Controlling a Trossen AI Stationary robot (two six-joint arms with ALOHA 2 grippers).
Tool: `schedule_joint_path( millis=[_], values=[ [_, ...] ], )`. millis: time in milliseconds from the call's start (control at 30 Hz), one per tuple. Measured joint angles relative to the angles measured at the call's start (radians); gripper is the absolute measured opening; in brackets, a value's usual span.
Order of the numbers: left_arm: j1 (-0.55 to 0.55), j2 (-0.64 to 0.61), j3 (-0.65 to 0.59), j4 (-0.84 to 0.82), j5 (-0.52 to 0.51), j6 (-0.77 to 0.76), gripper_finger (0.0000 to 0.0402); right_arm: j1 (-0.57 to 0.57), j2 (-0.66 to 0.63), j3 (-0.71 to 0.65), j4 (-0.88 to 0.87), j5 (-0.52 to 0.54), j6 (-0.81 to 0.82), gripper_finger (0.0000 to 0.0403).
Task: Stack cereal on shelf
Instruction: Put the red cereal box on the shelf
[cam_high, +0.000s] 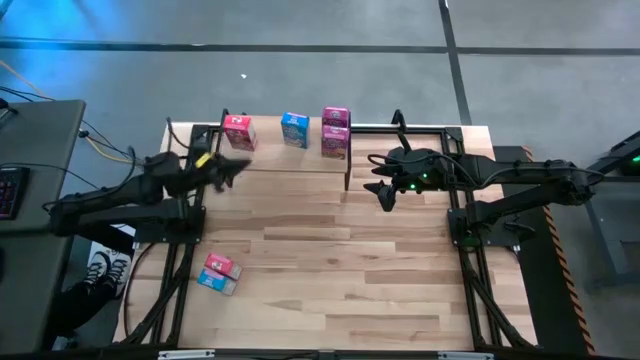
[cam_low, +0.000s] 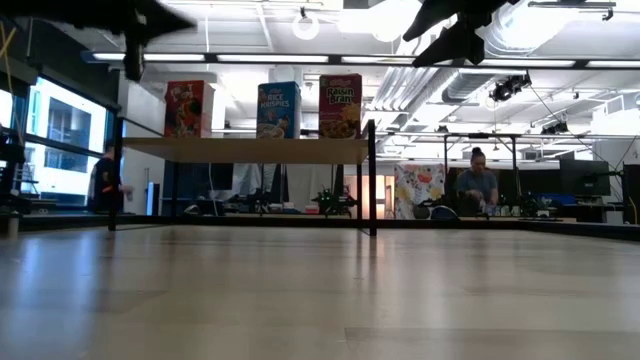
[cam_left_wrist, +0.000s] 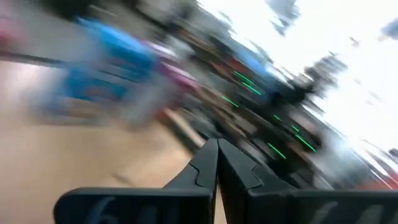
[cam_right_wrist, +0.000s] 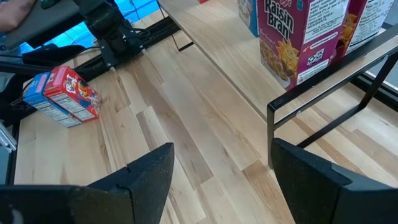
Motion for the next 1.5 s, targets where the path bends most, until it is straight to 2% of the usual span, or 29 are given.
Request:
schedule_joint_path(
  millis=[67, 133, 300, 600, 733, 800, 933, 1100, 1233, 1367, 1500],
  values=[
    [-0.021, -0.016, 0.000, 0.027, 0.141, 0.025, 0.0001, 0.000, 0.000, 0.000, 0.000, 0.000, 0.006, 0.0262],
    [-0.048, -0.019, 0.000, 0.040, 0.185, 0.013, 0.0006, 0.000, 0.000, 0.000, 0.000, 0.000, 0.020, 0.0262],
    [-0.106, -0.010, 0.000, 0.067, 0.216, 0.037, 0.0058, 0.000, 0.000, 0.000, 0.000, 0.000, 0.049, 0.0262],
    [-0.127, 0.011, 0.000, 0.283, 0.244, 0.159, 0.0222, 0.000, 0.000, 0.000, 0.000, 0.000, 0.150, 0.0262],
    [-0.127, 0.043, 0.002, 0.383, 0.243, 0.194, 0.0265, 0.000, 0.000, 0.000, 0.000, 0.000, 0.185, 0.0262],
    [-0.127, 0.069, 0.030, 0.369, 0.264, 0.207, 0.0277, 0.000, 0.000, 0.000, 0.000, 0.000, 0.193, 0.0262],
    [-0.128, 0.133, 0.188, 0.147, 0.384, 0.299, 0.0288, 0.000, 0.000, 0.000, 0.000, 0.010, 0.227, 0.0262],
    [-0.177, 0.245, 0.530, -0.480, 0.437, 0.491, 0.0289, 0.000, 0.000, 0.000, 0.000, 0.011, 0.229, 0.0262],
    [-0.281, 0.353, 0.719, -0.875, 0.406, 0.524, 0.0289, 0.000, 0.000, 0.000, 0.000, 0.029, 0.223, 0.0262],
    [-0.439, 0.414, 0.743, -1.029, 0.321, 0.483, 0.0289, 0.000, 0.000, 0.000, 0.000, 0.037, 0.199, 0.0262],
    [-0.602, 0.438, 0.669, -1.048, 0.205, 0.427, 0.0289, 0.000, 0.000, 0.000, 0.000, 0.037, 0.174, 0.0262]
  ],
)
